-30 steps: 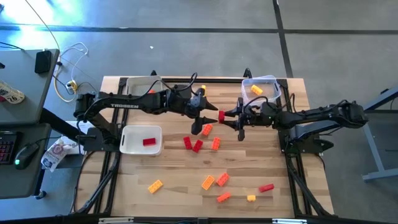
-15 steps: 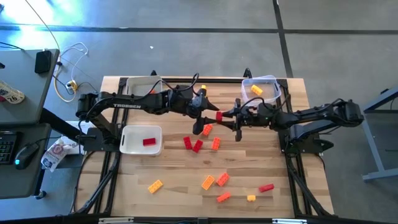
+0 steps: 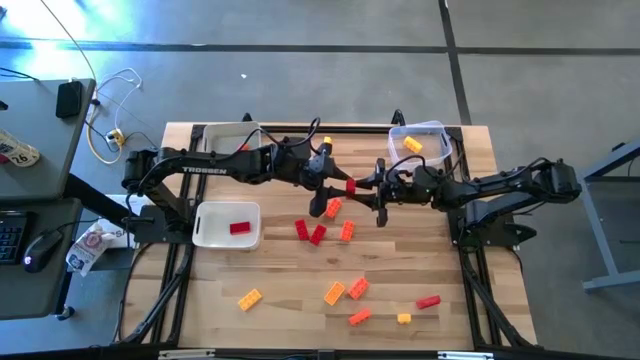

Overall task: Sort & place blocks by color
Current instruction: Put the red game piece into the white bin

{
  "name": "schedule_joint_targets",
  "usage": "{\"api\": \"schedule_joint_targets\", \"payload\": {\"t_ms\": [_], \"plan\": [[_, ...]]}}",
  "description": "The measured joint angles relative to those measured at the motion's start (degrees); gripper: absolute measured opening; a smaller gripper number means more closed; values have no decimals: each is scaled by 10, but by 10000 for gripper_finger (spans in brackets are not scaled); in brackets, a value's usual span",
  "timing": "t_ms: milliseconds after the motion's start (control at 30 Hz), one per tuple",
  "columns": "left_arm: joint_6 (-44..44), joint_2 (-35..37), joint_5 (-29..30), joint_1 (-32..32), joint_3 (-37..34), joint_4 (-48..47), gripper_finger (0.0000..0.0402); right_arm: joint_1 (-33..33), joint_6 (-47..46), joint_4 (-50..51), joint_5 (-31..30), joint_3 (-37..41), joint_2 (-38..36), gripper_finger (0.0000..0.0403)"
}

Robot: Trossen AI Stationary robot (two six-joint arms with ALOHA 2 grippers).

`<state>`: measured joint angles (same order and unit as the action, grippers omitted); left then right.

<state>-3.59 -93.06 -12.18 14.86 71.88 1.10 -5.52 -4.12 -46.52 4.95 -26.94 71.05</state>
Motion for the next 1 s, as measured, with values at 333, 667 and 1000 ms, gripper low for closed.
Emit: {"api": "schedule_joint_targets", "payload": {"t_ms": [333, 667, 1000], "plan": [[-22, 0, -30, 2, 0, -28, 102, 0, -16, 11, 2, 0, 0, 162], [-17, 28, 39, 0, 0, -167, 102, 0, -11, 49, -4, 0, 0, 168], [23, 94, 102, -15, 0, -346, 102, 0, 16, 57, -4, -2, 0, 170]]}}
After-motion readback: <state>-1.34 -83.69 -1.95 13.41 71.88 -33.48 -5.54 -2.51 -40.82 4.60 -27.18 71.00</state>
